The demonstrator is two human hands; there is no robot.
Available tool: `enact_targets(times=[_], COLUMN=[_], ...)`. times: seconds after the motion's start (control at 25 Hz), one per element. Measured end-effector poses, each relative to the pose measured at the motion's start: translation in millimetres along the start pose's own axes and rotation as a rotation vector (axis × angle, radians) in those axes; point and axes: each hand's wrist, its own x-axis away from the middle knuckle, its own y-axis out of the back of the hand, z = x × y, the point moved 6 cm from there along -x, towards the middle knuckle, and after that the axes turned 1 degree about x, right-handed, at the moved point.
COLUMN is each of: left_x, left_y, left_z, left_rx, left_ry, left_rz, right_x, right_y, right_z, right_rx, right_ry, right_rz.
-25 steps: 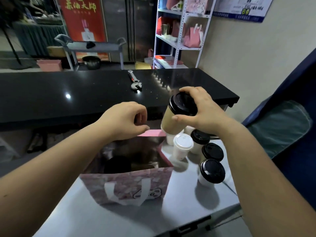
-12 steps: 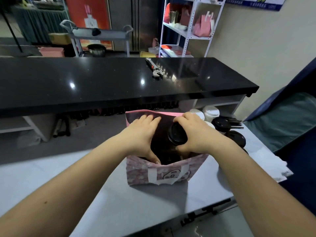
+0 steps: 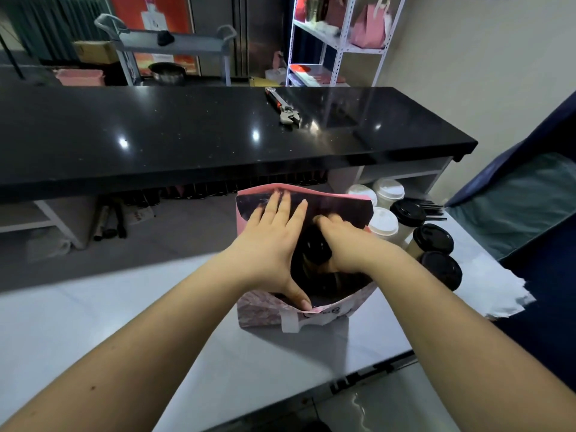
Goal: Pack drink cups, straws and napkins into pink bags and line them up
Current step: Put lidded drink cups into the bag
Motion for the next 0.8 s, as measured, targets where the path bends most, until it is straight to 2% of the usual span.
enact_targets(times=[0.48, 0.8], left_x=[6.0, 11.7], left_y=[-4.7, -11.2], left_z=[4.0, 8.3], left_rx=[-0.057, -0.119], left_ry=[0.021, 0.065], left_rz=[-0.022, -0.007], right_x=[-6.9, -4.2], right_y=[-53.4, -96.0], right_z=[-5.0, -3.8], right_rx=[-0.089, 0.020], right_ry=[0.017, 0.004], right_rz=[0.161, 0.197])
